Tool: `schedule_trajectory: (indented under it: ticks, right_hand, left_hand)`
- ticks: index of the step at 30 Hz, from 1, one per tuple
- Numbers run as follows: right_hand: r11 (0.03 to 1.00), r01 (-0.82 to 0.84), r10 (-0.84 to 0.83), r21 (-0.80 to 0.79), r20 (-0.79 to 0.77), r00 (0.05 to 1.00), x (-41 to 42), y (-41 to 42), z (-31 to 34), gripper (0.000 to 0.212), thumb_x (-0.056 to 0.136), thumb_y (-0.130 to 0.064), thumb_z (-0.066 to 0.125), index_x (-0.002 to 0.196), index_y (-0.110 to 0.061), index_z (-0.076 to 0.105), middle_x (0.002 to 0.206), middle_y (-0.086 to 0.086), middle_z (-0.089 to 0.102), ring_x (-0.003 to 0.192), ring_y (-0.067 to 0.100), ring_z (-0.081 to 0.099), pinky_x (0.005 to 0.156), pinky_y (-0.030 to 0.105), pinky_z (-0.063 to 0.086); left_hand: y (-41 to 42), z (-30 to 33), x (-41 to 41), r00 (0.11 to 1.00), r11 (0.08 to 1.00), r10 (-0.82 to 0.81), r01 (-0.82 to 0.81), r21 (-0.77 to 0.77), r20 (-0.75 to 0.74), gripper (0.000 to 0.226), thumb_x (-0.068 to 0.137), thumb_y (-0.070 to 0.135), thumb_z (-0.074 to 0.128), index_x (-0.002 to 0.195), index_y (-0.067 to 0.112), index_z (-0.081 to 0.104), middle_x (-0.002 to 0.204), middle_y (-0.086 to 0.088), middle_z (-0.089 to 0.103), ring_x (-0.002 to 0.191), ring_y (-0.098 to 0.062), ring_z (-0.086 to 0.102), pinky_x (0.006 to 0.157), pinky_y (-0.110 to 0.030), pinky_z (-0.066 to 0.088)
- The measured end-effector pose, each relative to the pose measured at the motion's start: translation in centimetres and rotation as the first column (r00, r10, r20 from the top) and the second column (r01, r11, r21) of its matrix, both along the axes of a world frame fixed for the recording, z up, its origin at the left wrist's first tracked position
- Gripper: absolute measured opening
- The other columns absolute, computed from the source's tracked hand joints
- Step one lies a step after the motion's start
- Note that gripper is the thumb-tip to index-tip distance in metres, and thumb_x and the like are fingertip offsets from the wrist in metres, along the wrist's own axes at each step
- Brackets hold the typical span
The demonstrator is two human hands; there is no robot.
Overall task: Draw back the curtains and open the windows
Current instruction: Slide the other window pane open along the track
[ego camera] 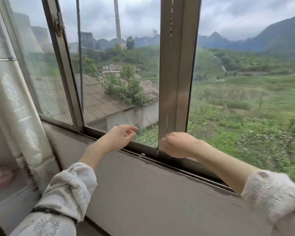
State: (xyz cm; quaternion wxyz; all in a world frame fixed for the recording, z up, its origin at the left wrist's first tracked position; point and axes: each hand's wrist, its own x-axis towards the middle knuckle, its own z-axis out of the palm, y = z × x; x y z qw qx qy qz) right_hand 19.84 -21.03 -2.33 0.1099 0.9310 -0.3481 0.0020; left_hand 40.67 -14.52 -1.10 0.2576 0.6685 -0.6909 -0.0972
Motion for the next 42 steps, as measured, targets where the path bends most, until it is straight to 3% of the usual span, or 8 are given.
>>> schedule_trajectory:
  ticks: [6,12,16,21,26,33,37,42]
  right_hand:
    - [0.991,0.127,-0.129,-0.048,-0.029,0.991,-18.7,3.4,-2.0,0.037,0.096,-0.031,0.039,0.126,-0.016,0.052,0.124,0.009,0.06,0.113,0.028,0.055,0.09,0.039,0.049]
    - [0.936,0.338,-0.314,-0.094,0.204,0.927,-36.1,6.0,-0.7,0.038,0.096,-0.033,0.041,0.13,-0.019,0.051,0.129,0.006,0.059,0.113,0.025,0.058,0.09,0.042,0.051]
    - [0.855,0.51,-0.438,-0.097,0.391,0.809,-45.5,7.6,-0.4,0.034,0.096,-0.033,0.04,0.119,-0.018,0.06,0.119,0.004,0.065,0.105,0.023,0.062,0.083,0.036,0.051]
    - [0.642,0.757,-0.554,-0.121,0.61,0.567,-52.4,8.0,1.4,0.04,0.095,-0.038,0.041,0.077,-0.01,0.062,0.084,0.014,0.07,0.074,0.033,0.064,0.057,0.032,0.04]
    - [0.515,0.847,-0.51,-0.128,0.749,0.423,-53.5,7.5,2.2,0.052,0.087,-0.056,0.047,0.084,-0.005,0.056,0.08,0.017,0.065,0.074,0.031,0.061,0.058,0.033,0.044]
    - [0.645,0.76,-0.395,0.077,0.885,0.245,-57.0,6.6,2.5,0.061,0.072,-0.074,0.039,0.07,-0.013,0.042,0.06,-0.001,0.048,0.054,0.019,0.046,0.046,0.028,0.032]
    - [0.829,0.53,-0.365,0.179,0.891,0.269,-57.6,4.8,3.1,0.071,0.075,-0.073,0.04,0.107,-0.01,0.047,0.094,0.005,0.055,0.081,0.019,0.053,0.073,0.035,0.046]
    - [0.948,0.264,-0.221,0.176,0.964,0.148,-56.6,2.5,2.6,0.048,0.083,-0.061,0.042,0.102,-0.017,0.045,0.088,0.021,0.062,0.073,0.023,0.055,0.066,0.05,0.051]
  left_hand:
    - [0.0,-0.8,-16.2,0.988,0.98,-0.157,0.156,-0.121,-0.004,0.04,0.094,0.024,0.044,0.133,0.021,0.044,0.14,-0.002,0.045,0.128,-0.016,0.041,0.104,-0.028,0.029]
    - [-0.6,-2.5,-31.6,0.973,0.96,-0.216,0.196,-0.201,-0.085,0.056,0.094,0.028,0.044,0.144,0.025,0.019,0.157,-0.003,0.004,0.145,-0.021,0.005,0.118,-0.044,0.012]
    - [-1.3,-2.5,-40.5,0.967,0.924,-0.242,0.207,-0.322,-0.073,0.065,0.093,0.026,0.044,0.146,0.028,0.005,0.157,-0.004,-0.012,0.144,-0.022,-0.012,0.116,-0.047,0.005]
    - [-2.6,-1.3,-46.9,0.978,0.89,-0.209,0.185,-0.417,-0.012,0.077,0.092,0.03,0.044,0.142,0.033,-0.015,0.154,-0.004,-0.024,0.14,-0.022,-0.024,0.116,-0.045,-0.007]
    - [-5.0,0.2,-49.1,0.982,0.885,-0.189,0.174,-0.431,0.007,0.081,0.09,0.048,0.039,0.133,0.037,-0.029,0.149,-0.003,-0.035,0.133,-0.019,-0.035,0.109,-0.049,-0.015]
    - [-7.2,-0.3,-51.5,0.997,0.9,-0.067,0.073,-0.43,0.029,0.099,0.072,0.076,0.023,0.135,0.026,-0.033,0.149,-0.014,-0.033,0.135,-0.032,-0.032,0.102,-0.062,-0.018]
    - [-7.5,-0.7,-51.5,0.999,0.891,-0.036,0.047,-0.451,0.031,0.101,0.066,0.086,0.013,0.133,0.029,-0.036,0.149,-0.012,-0.033,0.131,-0.025,-0.038,0.101,-0.059,-0.019]
    - [-7.2,-0.6,-51.4,0.998,0.892,0.022,0.008,-0.452,0.061,0.099,0.069,0.082,0.019,0.131,0.03,-0.038,0.148,-0.009,-0.036,0.133,-0.024,-0.037,0.107,-0.057,-0.013]
